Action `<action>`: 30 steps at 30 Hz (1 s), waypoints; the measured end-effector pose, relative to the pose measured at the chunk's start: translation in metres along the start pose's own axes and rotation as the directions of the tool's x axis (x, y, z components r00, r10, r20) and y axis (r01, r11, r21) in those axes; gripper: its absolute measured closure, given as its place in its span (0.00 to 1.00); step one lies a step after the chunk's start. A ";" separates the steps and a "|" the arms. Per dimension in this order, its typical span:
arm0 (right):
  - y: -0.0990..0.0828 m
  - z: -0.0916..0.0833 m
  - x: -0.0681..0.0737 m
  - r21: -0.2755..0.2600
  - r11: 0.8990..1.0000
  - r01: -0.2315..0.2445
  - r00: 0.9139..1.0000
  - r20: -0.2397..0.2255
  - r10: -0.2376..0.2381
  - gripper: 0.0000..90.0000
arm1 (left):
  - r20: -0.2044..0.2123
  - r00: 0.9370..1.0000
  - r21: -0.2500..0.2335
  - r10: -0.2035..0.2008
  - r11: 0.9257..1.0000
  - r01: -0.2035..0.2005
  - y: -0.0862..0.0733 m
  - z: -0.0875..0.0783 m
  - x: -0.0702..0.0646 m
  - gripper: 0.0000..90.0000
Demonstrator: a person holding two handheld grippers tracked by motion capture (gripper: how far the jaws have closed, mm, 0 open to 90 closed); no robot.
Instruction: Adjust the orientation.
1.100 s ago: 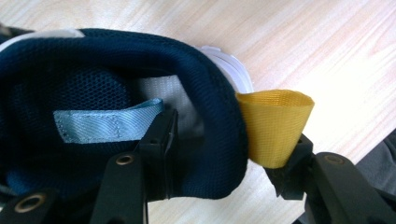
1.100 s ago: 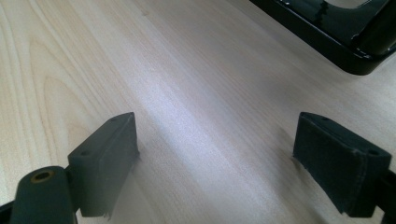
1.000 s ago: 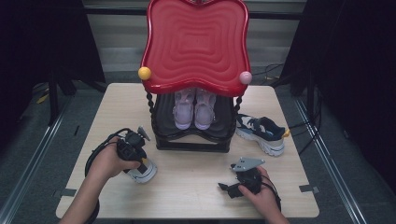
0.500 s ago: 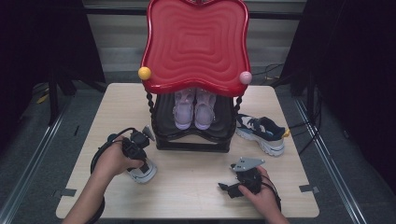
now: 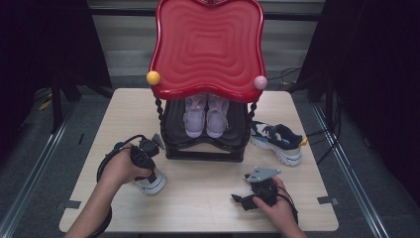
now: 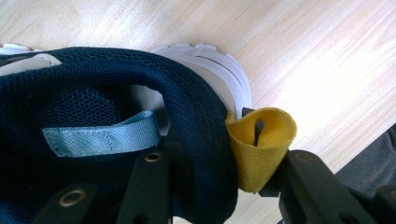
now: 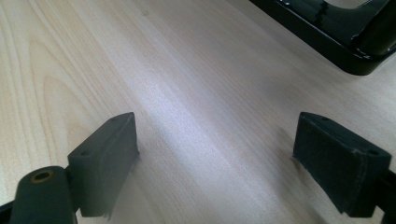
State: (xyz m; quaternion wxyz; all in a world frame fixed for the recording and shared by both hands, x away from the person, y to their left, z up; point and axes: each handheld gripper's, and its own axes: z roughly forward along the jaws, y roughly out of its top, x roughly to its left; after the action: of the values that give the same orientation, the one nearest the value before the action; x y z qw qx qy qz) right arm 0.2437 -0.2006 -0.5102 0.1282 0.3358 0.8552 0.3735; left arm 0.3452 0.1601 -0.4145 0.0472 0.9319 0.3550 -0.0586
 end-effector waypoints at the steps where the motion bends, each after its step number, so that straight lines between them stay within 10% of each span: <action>1: 0.000 0.000 0.000 0.000 1.000 0.000 1.000 0.000 0.000 0.15 | 0.000 1.000 0.000 0.000 1.000 0.000 0.000 0.000 0.000 0.74; 30: 0.000 0.000 0.000 0.000 1.000 -0.001 1.000 -0.001 0.001 0.15 | 0.010 0.998 0.014 0.063 0.998 -0.063 -0.002 -0.001 0.003 0.80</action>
State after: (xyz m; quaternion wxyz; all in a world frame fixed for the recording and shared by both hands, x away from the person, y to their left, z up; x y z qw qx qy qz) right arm 0.2438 -0.2006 -0.5101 0.1278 0.3360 0.8552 0.3734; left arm 0.3458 0.1635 -0.4138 0.0443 0.9425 0.3249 -0.0642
